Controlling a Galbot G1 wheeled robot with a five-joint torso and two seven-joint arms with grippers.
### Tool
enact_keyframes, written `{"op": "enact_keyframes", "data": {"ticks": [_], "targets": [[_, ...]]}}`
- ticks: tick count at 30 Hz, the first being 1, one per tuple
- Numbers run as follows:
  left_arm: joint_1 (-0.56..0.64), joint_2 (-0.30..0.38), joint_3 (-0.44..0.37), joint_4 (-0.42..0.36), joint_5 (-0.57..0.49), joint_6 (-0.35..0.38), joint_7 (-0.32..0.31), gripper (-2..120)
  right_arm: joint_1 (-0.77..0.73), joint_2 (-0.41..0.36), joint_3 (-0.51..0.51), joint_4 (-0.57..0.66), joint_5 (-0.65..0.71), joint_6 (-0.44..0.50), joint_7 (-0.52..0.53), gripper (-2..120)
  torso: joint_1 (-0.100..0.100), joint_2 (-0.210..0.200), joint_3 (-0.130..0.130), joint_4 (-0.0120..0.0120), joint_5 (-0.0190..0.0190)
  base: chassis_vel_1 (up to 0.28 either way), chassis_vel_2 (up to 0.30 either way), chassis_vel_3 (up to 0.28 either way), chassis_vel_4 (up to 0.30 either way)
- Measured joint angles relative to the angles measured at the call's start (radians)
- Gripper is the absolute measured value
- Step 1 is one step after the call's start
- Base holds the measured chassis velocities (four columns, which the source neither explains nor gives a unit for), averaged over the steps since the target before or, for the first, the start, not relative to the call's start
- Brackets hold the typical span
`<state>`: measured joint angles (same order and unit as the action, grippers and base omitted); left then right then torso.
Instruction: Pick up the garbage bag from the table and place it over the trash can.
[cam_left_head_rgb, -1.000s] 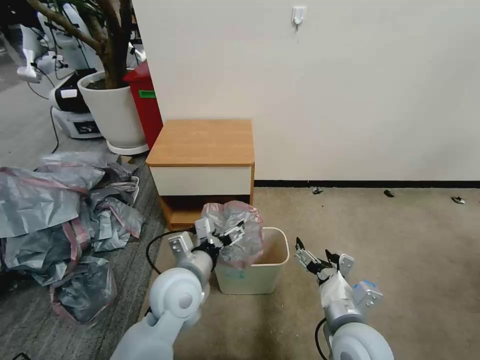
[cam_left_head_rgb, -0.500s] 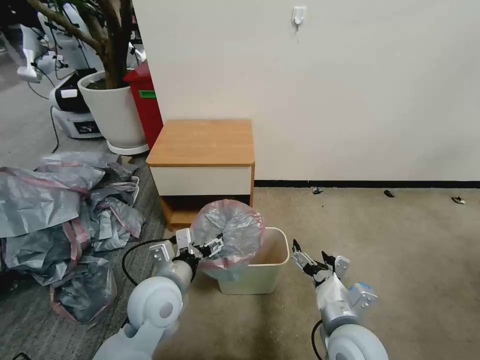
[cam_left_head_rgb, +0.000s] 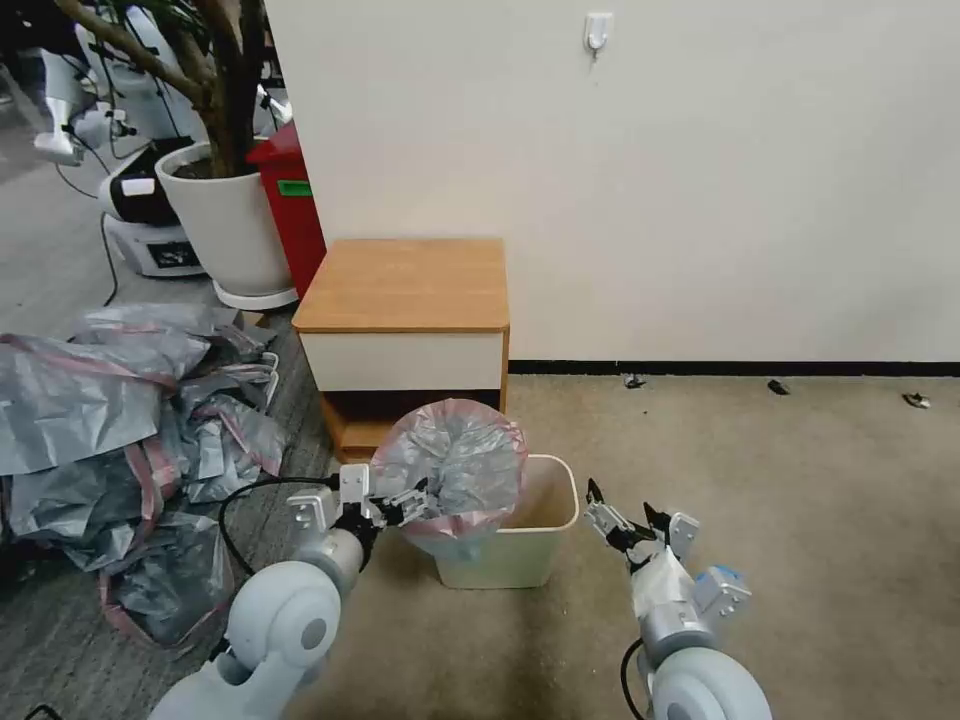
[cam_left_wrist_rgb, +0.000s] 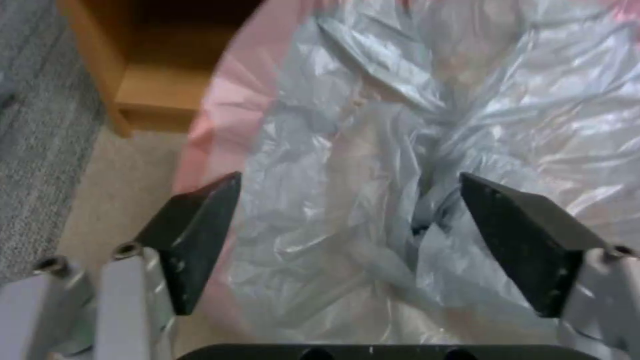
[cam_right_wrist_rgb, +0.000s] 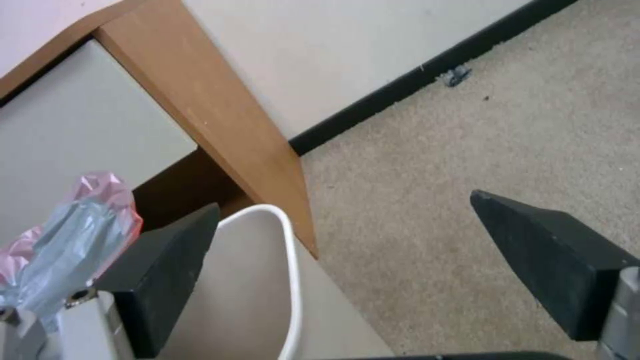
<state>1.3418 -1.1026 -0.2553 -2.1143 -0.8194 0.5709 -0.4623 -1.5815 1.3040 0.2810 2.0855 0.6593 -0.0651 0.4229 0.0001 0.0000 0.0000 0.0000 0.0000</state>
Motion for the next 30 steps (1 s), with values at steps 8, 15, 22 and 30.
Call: {"op": "enact_keyframes", "data": {"ticks": [8, 15, 22, 30], "targets": [[-0.018, 0.009, 0.041, 0.035, 0.041, -0.019, 0.03, 74, -0.006, 0.004, 0.003, -0.003, -0.006, 0.005, 0.0, 96, 0.0, 0.0, 0.0, 0.0, 0.0, 0.0, 0.0, 0.0, 0.0], [-0.034, 0.025, 0.059, 0.048, 0.03, -0.016, 0.028, 74, -0.011, 0.005, 0.007, -0.003, -0.009, 0.01, 0.0, 96, 0.0, 0.0, 0.0, 0.0, 0.0, 0.0, 0.0, 0.0, 0.0], [-0.071, 0.053, 0.092, 0.073, -0.04, 0.002, -0.003, 74, -0.01, 0.005, 0.009, -0.011, -0.009, 0.013, 0.0, 95, 0.0, 0.0, 0.0, 0.0, 0.0, 0.0, 0.0, 0.0, 0.0], [-0.112, 0.072, 0.122, 0.097, -0.088, 0.007, -0.029, 67, -0.004, 0.002, 0.01, -0.025, -0.009, 0.016, 0.001, 92, 0.0, 0.0, 0.0, 0.0, 0.0, 0.0, 0.0, 0.0, 0.0]]}}
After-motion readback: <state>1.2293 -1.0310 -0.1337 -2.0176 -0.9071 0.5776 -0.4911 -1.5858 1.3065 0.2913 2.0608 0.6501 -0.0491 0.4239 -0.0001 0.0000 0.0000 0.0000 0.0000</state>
